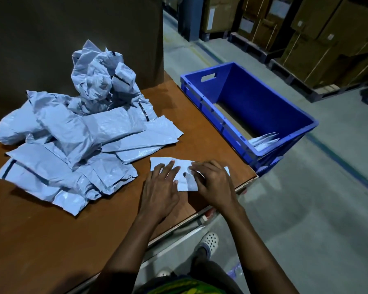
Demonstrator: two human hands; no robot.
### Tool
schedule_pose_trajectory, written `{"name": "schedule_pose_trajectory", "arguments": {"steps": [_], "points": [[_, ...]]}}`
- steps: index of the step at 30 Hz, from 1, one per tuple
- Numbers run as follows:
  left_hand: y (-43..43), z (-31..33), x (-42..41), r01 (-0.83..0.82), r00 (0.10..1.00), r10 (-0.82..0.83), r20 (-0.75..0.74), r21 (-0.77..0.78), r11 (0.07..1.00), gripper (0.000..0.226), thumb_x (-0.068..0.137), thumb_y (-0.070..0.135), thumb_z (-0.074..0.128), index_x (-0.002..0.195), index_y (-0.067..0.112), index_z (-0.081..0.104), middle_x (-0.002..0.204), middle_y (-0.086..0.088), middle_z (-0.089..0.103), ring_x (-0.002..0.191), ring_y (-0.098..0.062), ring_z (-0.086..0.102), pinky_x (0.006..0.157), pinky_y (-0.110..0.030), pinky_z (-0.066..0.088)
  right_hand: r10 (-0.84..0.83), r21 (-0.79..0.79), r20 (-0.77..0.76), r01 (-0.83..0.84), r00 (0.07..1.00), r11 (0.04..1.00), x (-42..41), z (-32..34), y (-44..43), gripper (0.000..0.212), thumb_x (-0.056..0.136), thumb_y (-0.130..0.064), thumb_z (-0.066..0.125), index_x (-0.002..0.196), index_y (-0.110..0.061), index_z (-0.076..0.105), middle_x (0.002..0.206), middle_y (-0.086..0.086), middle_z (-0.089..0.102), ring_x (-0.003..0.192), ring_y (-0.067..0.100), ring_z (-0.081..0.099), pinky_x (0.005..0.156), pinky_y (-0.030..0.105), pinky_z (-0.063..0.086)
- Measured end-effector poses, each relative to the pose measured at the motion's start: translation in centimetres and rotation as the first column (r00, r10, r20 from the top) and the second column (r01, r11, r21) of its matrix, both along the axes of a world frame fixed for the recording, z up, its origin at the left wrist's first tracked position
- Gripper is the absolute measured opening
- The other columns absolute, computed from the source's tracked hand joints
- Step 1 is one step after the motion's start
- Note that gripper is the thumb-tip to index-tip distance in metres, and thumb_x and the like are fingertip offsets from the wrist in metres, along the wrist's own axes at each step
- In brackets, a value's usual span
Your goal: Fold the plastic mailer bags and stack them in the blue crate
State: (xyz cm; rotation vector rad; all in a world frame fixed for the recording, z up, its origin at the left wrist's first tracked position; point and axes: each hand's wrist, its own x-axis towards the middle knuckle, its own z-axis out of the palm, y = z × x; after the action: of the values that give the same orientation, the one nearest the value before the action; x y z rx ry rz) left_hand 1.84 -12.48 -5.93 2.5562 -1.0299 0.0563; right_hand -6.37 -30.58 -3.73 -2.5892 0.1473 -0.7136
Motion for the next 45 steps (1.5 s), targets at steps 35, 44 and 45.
{"name": "schedule_pose_trajectory", "arguments": {"steps": [35,44,45], "points": [[-0.1,0.3,-2.0,-0.048,0.997,0.058,-0.057,0.154,0.987,0.073,0.085,0.031,0.026,0.157,0.034,0.039,0.169,0.013,0.026,0.151,-0.020,0.030,0.115,-0.043,0.026,-0.240,0.398,-0.444,0.430,0.863,0.810,-1.1,3.5,-5.4,0.018,0.072,-0.032,0.095,0.078,-0.021,0.083,0.073,-0.013,0.073,0.072,0.001,0.067,0.059,0.023,0.046],[0.0,0.1,-2.2,-0.067,0.996,0.075,-0.045,0.167,0.984,0.071,0.089,0.034,0.026,0.160,0.035,0.035,0.169,0.012,0.027,0.148,-0.019,0.033,0.111,-0.043,0.031,-0.252,0.324,-0.336,0.362,0.908,0.874,-0.8,2.2,-5.1,0.015,0.084,-0.004,0.084,0.095,-0.013,0.084,0.091,0.000,0.080,0.081,0.008,0.071,0.072,0.009,0.047],[0.1,0.0,-2.1,-0.071,0.996,0.079,-0.042,0.170,0.983,0.071,0.090,0.034,0.027,0.160,0.035,0.034,0.169,0.012,0.026,0.148,-0.020,0.034,0.110,-0.044,0.032,-0.261,0.328,-0.299,0.356,0.918,0.875,-0.8,2.1,-5.0,0.018,0.083,0.000,0.082,0.097,-0.012,0.084,0.093,0.002,0.080,0.082,0.010,0.072,0.075,0.009,0.049]]}}
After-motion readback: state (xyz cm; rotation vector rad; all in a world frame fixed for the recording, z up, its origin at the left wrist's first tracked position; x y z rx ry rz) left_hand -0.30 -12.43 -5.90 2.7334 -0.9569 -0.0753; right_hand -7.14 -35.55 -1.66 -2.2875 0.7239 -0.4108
